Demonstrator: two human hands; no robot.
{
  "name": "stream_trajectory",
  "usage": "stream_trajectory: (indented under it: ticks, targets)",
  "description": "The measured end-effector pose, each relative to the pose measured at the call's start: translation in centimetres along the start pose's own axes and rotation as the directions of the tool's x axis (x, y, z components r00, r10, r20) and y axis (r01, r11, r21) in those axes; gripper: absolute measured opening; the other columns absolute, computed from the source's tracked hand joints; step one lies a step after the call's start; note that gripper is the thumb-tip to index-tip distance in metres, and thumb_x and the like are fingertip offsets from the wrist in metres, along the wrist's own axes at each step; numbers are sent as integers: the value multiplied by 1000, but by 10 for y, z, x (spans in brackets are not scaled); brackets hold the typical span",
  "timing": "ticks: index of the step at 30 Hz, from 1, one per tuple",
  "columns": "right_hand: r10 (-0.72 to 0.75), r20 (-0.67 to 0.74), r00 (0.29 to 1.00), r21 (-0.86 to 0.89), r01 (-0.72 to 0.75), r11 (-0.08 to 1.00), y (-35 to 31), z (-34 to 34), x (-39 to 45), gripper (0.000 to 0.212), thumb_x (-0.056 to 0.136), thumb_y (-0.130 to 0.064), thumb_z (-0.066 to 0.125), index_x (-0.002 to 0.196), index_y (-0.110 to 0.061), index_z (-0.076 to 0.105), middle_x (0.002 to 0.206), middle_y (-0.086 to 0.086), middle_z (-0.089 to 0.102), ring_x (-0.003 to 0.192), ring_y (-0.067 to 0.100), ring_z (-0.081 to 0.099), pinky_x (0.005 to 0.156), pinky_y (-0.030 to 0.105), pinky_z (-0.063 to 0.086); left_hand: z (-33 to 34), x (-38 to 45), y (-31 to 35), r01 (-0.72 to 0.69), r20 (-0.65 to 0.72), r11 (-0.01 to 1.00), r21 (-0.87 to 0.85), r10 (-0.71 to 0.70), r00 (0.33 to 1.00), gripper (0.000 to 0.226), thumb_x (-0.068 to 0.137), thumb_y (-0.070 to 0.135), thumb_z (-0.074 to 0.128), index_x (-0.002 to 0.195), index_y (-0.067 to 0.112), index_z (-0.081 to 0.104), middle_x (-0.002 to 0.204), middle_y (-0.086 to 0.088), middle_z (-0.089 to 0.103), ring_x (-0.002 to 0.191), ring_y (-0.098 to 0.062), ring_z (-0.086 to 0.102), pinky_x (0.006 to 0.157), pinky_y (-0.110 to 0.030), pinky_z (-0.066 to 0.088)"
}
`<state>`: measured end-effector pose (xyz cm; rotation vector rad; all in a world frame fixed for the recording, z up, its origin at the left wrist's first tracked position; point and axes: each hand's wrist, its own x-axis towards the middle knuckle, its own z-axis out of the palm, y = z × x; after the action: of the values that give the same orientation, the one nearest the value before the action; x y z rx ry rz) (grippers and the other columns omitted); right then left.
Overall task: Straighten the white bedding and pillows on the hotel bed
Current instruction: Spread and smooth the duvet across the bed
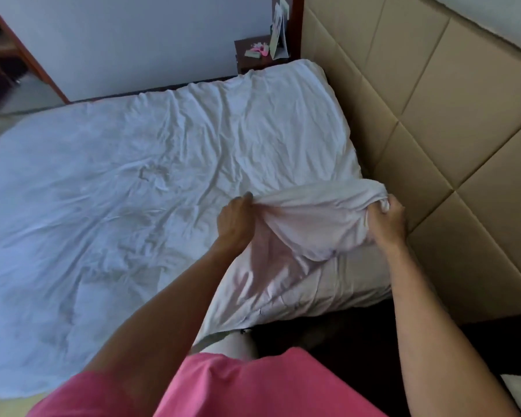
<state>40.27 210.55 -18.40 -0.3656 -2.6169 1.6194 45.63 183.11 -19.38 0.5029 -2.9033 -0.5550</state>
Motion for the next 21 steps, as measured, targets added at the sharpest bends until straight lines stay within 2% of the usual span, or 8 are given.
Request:
stream_trajectory:
  ticks: [2, 7, 10, 13, 16, 17, 19, 21]
  targets:
    - [7, 16, 1000, -56, -6, 998, -7, 9, 16, 26, 92, -28, 49, 111, -14, 58, 114, 15, 65, 106, 36, 59, 93, 45, 47, -18, 38, 5, -63, -51, 994, -89, 58, 997, 16, 79, -3, 37, 78, 13, 41, 78, -11, 57, 73, -35, 60, 60, -39, 43]
    - [5, -65, 998, 66, -1, 998, -33, 22, 50, 36, 96, -15, 54, 129, -6, 44, 118, 3, 53, 103, 16, 49, 80, 24, 34, -41, 120, 24, -257, -162, 964, -73, 243, 956, 15, 79, -1, 35, 82, 12, 42, 77, -8, 53, 64, -32, 56, 59, -41, 46]
    - [29, -93, 995, 102, -19, 995, -45, 27, 88, 36, 98, -17, 53, 132, -7, 54, 123, 2, 61, 109, 19, 59, 81, 25, 42, -39, 175, 39, -343, -173, 937, -66, 328, 929, 19, 75, 0, 35, 86, 13, 44, 78, -8, 54, 64, -33, 55, 60, -43, 48]
    - [131, -82, 988, 255, -106, 961, -59, 35, 127, 32, 99, -13, 52, 130, -7, 59, 121, 9, 64, 99, 22, 64, 64, 29, 59, -22, 231, 48, -373, -99, 924, -87, 364, 926, 18, 73, -2, 37, 78, 15, 36, 74, -8, 50, 65, -32, 52, 57, -41, 46]
    - [77, -130, 988, 223, -46, 974, -73, 49, 159, 33, 97, -13, 53, 129, -14, 61, 119, 3, 66, 105, 18, 64, 83, 36, 60, 3, 274, 43, -348, -67, 915, -202, 342, 937, 17, 75, -4, 38, 73, 11, 32, 73, -2, 40, 65, -22, 37, 53, -28, 31]
    - [38, -157, 987, 200, -6, 980, -77, 56, 167, 32, 96, -13, 52, 126, -14, 63, 116, 2, 67, 105, 17, 65, 87, 33, 58, 11, 284, 38, -333, -66, 905, -265, 328, 942, 14, 79, -4, 36, 75, 9, 35, 74, 1, 37, 65, -19, 34, 55, -22, 29]
    - [-11, -187, 982, 208, 51, 977, -84, 73, 181, 31, 96, -11, 51, 124, -12, 64, 114, -1, 68, 102, 8, 64, 81, 15, 53, 23, 301, 29, -328, -88, 881, -341, 317, 944, 15, 85, -5, 33, 81, 6, 44, 80, 0, 39, 68, -18, 35, 58, -18, 31]
    - [-34, -206, 978, 221, 81, 972, -87, 89, 196, 28, 96, -8, 50, 119, -15, 65, 108, -5, 68, 95, -1, 62, 76, 9, 49, 33, 315, 22, -352, -120, 869, -347, 331, 936, 19, 87, -6, 33, 87, 5, 49, 87, -5, 43, 73, -22, 41, 62, -28, 35]
